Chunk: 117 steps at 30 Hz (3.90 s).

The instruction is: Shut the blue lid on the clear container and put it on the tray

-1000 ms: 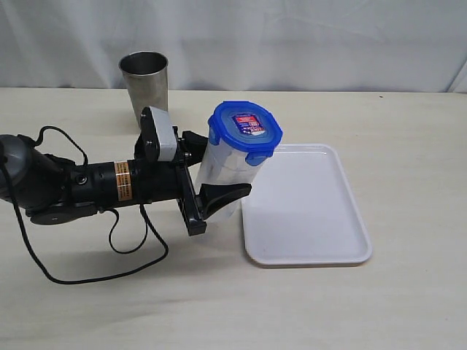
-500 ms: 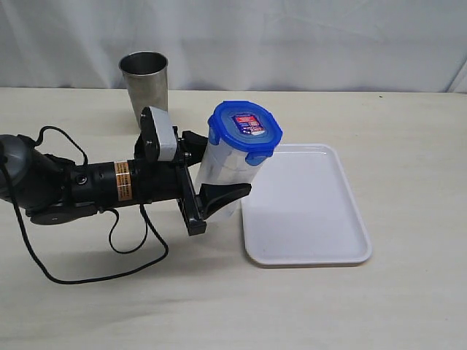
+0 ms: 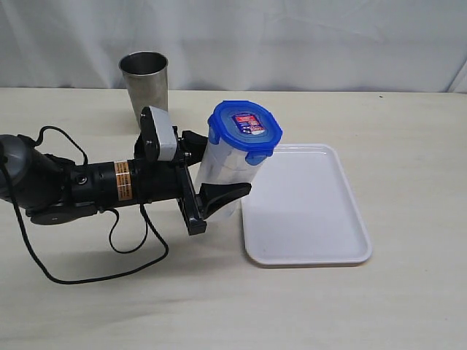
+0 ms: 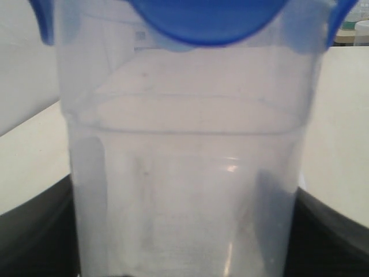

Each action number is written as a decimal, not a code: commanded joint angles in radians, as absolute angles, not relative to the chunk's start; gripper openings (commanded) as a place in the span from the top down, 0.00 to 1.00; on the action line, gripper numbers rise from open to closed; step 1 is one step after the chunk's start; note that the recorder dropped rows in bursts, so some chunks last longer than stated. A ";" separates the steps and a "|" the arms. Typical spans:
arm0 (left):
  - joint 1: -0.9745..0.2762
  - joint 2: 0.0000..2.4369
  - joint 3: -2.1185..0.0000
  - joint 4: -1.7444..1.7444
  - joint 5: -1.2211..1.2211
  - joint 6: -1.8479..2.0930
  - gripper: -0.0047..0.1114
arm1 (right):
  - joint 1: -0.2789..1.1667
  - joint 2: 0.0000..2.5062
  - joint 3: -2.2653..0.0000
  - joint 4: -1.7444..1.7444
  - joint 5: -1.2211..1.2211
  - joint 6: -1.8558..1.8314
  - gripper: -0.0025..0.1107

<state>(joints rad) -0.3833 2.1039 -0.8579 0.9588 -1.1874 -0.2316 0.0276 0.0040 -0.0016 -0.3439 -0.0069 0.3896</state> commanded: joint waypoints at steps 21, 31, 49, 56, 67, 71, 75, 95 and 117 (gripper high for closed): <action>-0.385 2.097 -0.862 0.945 -1.221 -0.232 0.96 | 0.023 0.000 0.000 -0.353 0.368 0.382 0.94; -0.398 2.097 -0.975 0.929 -1.204 -0.105 0.96 | 0.023 0.000 0.000 -0.353 0.368 0.382 0.94; -0.569 2.104 -1.311 0.933 -0.443 0.741 0.96 | 0.023 0.000 0.000 -0.353 0.368 0.382 0.94; -0.616 2.104 -1.313 0.933 -0.344 1.083 0.96 | 0.023 0.000 0.000 -0.353 0.368 0.382 0.94; -0.662 2.104 -1.317 0.930 -0.299 1.187 0.96 | 0.023 0.000 0.000 -0.353 0.368 0.382 0.94; -0.674 2.104 -1.317 0.930 -0.296 1.187 0.96 | 0.023 0.000 0.000 -0.353 0.368 0.382 0.94; -0.678 2.104 -1.317 0.930 -0.296 1.187 0.96 | 0.023 0.000 0.000 -0.353 0.368 0.382 0.94; -0.704 2.104 -1.317 0.926 -0.267 0.886 0.96 | 0.023 0.000 0.000 -0.353 0.368 0.382 0.94; -0.681 2.280 -1.356 0.922 -0.971 -0.481 0.96 | 0.023 0.000 0.000 -0.353 0.368 0.382 0.94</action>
<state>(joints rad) -0.6872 2.2320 -1.3293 0.9398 -0.9250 -0.4345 0.0276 0.0040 -0.0016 -0.3446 0.3674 0.3858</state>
